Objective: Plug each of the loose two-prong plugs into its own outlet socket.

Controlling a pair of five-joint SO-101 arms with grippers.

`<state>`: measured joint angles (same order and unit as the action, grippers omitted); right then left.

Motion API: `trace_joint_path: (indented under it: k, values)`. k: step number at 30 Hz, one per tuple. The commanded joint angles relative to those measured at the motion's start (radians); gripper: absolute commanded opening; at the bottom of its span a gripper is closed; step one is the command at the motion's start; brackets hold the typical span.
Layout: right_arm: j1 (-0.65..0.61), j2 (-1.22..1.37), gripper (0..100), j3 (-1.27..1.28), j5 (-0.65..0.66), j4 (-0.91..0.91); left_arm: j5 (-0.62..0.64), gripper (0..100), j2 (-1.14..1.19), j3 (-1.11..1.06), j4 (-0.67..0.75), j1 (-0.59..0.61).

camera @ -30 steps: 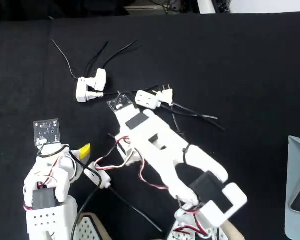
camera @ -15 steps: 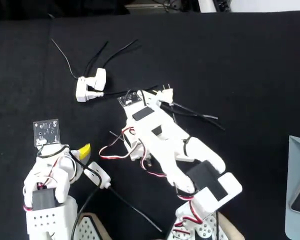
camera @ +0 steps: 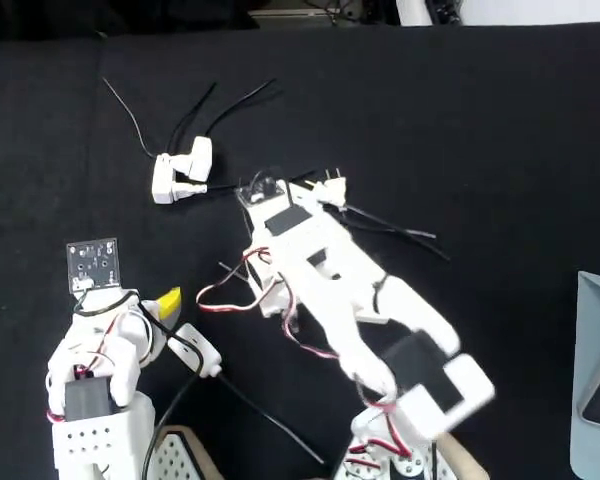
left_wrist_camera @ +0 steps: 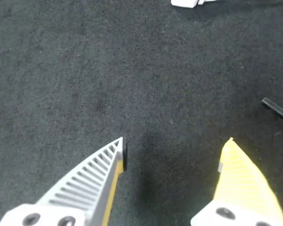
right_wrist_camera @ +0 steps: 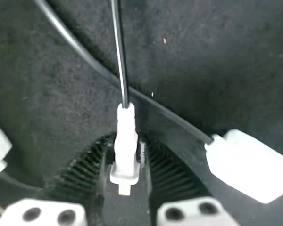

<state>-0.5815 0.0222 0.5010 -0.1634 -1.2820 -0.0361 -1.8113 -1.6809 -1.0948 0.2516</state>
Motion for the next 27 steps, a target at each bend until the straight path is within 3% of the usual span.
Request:
trace_joint_path:
  k: [1, 11, 16, 20, 27]
  values:
    - [0.017, -0.165, 1.1, -0.045, 0.005, -0.049, 0.006, 32, -0.002, -0.019, -0.012, -0.005]
    - [0.017, -0.435, 1.1, 0.002, 0.002, -0.074, 0.006, 32, -0.002, -0.019, -0.012, -0.005]
    - [0.089, -0.585, 1.1, 0.076, 0.006, -0.055, 0.006, 32, -0.002, -0.019, -0.012, -0.05]
    - [0.143, -0.723, 1.1, 0.168, 0.006, 0.026, 0.005, 32, -0.002, -0.019, -0.018, -0.099]
    - [0.239, -0.903, 1.2, 0.367, 0.003, 0.219, -0.002, 32, -0.008, 0.054, -0.187, -0.099]
